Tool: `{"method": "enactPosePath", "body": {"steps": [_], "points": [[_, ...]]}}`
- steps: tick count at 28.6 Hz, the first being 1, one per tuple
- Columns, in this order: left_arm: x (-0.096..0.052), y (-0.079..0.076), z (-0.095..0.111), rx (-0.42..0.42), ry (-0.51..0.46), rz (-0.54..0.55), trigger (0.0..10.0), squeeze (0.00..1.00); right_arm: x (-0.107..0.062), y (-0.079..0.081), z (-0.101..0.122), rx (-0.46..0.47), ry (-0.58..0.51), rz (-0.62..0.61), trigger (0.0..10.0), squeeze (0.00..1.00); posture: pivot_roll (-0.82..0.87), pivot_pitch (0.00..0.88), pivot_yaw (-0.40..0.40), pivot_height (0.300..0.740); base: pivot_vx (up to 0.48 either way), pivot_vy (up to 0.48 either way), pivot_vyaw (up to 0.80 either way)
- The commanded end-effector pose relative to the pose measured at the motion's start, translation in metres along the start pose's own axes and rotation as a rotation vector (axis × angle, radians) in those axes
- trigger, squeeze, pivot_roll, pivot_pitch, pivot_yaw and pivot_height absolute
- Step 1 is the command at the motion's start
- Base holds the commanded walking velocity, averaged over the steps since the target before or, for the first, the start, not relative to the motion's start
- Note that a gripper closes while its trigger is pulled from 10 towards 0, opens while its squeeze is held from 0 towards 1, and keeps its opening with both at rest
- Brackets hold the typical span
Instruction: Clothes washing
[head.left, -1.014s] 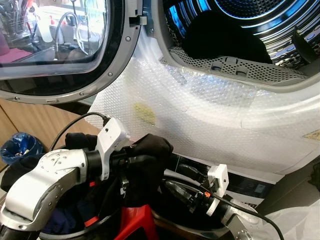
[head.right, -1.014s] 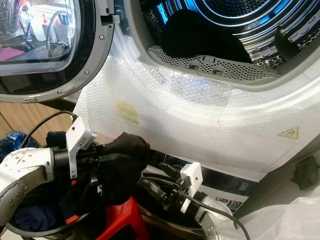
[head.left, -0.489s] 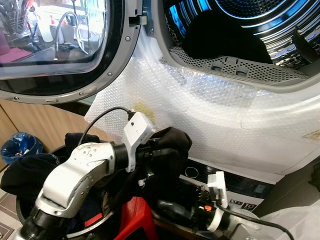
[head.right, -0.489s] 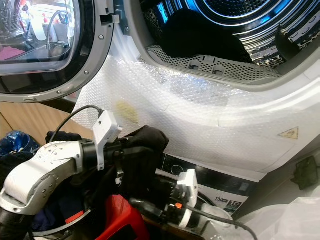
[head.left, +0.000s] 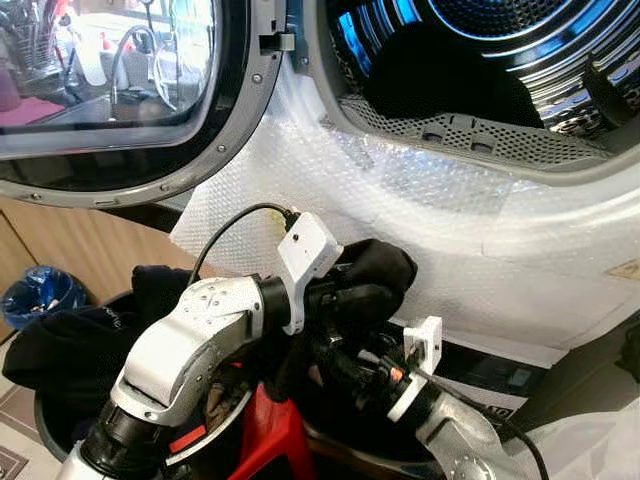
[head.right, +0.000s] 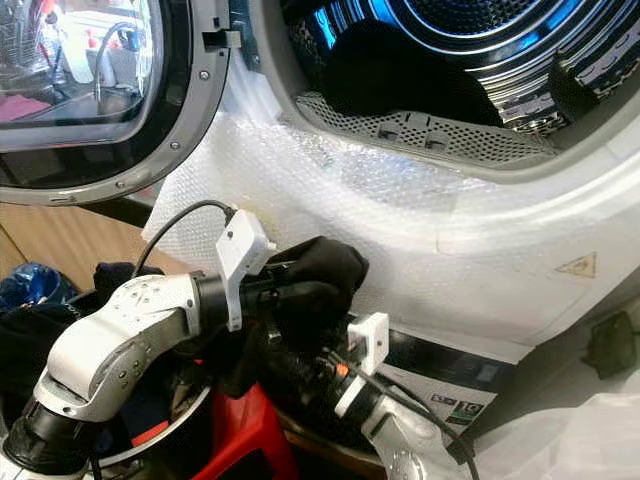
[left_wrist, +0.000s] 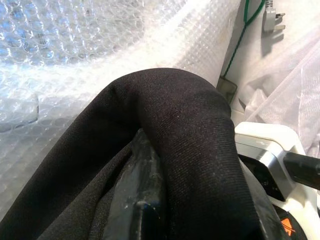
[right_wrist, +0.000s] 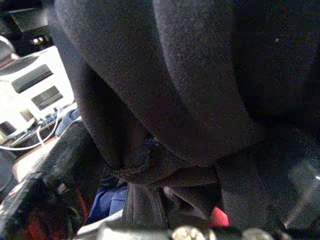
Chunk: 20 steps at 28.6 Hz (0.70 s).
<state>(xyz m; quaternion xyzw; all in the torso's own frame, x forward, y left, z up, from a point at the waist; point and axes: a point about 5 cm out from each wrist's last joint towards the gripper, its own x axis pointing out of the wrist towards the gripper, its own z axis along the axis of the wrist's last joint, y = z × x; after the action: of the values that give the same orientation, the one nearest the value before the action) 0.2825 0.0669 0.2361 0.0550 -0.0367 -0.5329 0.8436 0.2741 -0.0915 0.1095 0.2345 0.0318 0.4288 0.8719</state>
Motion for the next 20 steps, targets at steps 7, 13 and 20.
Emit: {"method": "enactPosePath", "body": {"steps": [7,13,20], "points": [[0.012,-0.008,0.015,0.024,-0.064,-0.007,0.0,0.00,0.002,0.008,-0.005,-0.039,0.043,0.044,10.0,1.00,-0.01,0.082,-0.032,0.740,0.000,0.000,0.00],[0.024,-0.008,0.020,-0.003,-0.086,0.041,0.0,0.00,0.007,0.003,-0.011,-0.028,0.033,-0.067,10.0,1.00,-0.02,0.083,-0.030,0.740,0.000,0.000,0.00],[0.029,-0.018,0.020,-0.058,-0.093,0.064,0.0,0.00,0.010,0.003,0.002,0.117,-0.127,-0.125,10.0,1.00,-0.02,0.084,-0.028,0.740,0.000,0.000,0.00]]}}
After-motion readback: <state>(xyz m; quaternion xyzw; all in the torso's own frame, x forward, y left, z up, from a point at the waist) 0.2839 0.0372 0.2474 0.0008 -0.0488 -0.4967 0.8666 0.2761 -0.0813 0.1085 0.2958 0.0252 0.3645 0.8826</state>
